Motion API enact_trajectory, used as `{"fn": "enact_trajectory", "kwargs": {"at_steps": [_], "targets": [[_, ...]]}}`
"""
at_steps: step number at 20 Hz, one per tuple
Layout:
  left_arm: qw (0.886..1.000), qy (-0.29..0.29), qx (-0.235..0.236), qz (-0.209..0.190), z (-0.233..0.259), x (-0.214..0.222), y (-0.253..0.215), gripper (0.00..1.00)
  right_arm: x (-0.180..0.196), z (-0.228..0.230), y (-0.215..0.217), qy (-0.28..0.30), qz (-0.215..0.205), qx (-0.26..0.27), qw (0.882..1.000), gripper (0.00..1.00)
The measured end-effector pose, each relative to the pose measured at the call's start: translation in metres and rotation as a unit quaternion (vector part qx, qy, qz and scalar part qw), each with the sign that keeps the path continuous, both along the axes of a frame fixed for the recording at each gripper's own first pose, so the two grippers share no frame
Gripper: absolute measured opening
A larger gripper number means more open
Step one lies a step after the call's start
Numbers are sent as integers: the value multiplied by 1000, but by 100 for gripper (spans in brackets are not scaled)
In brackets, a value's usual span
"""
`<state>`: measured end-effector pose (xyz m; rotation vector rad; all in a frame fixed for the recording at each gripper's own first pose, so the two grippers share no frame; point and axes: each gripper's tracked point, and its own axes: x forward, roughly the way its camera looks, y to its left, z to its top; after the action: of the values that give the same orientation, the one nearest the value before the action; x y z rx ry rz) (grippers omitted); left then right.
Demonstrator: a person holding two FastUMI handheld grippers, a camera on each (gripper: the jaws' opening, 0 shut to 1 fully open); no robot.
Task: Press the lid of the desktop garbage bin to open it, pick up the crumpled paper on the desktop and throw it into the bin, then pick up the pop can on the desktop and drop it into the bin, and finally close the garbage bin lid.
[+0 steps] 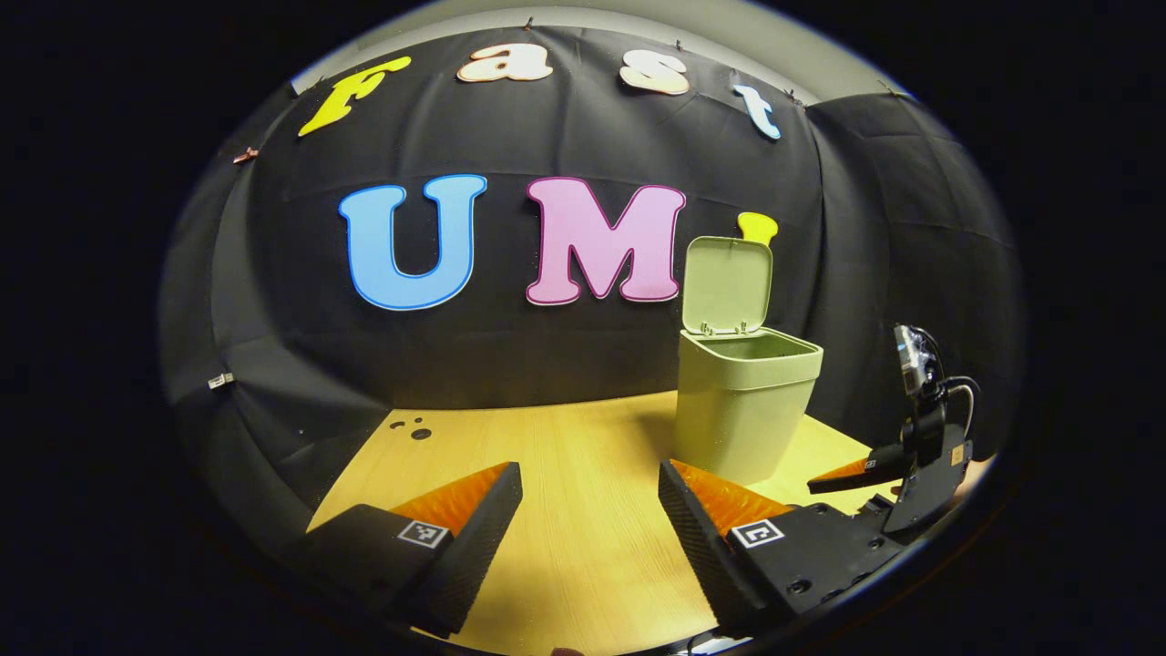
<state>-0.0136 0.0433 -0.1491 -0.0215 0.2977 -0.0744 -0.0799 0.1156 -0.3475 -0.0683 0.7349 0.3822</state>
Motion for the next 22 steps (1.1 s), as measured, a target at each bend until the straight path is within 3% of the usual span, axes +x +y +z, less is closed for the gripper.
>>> {"fn": "enact_trajectory", "kwargs": {"at_steps": [14, 16, 20, 22], "targets": [[1000, 12, -8, 1, -8, -5, -9, 97, -7, -51, -1, 69, -7, 3, 998, 93], [1000, 13, -8, 1, -9, -3, -9, 97, -6, -49, -1, 70, -6, 5, 998, 84], [1000, 13, -10, 2, -9, -3, -9, 97, -6, -41, -4, 64, -4, 7, 998, 87], [1000, 14, -12, 3, -10, -3, -9, 96, -4, -32, -3, 56, -1, 9, 998, 84]]}}
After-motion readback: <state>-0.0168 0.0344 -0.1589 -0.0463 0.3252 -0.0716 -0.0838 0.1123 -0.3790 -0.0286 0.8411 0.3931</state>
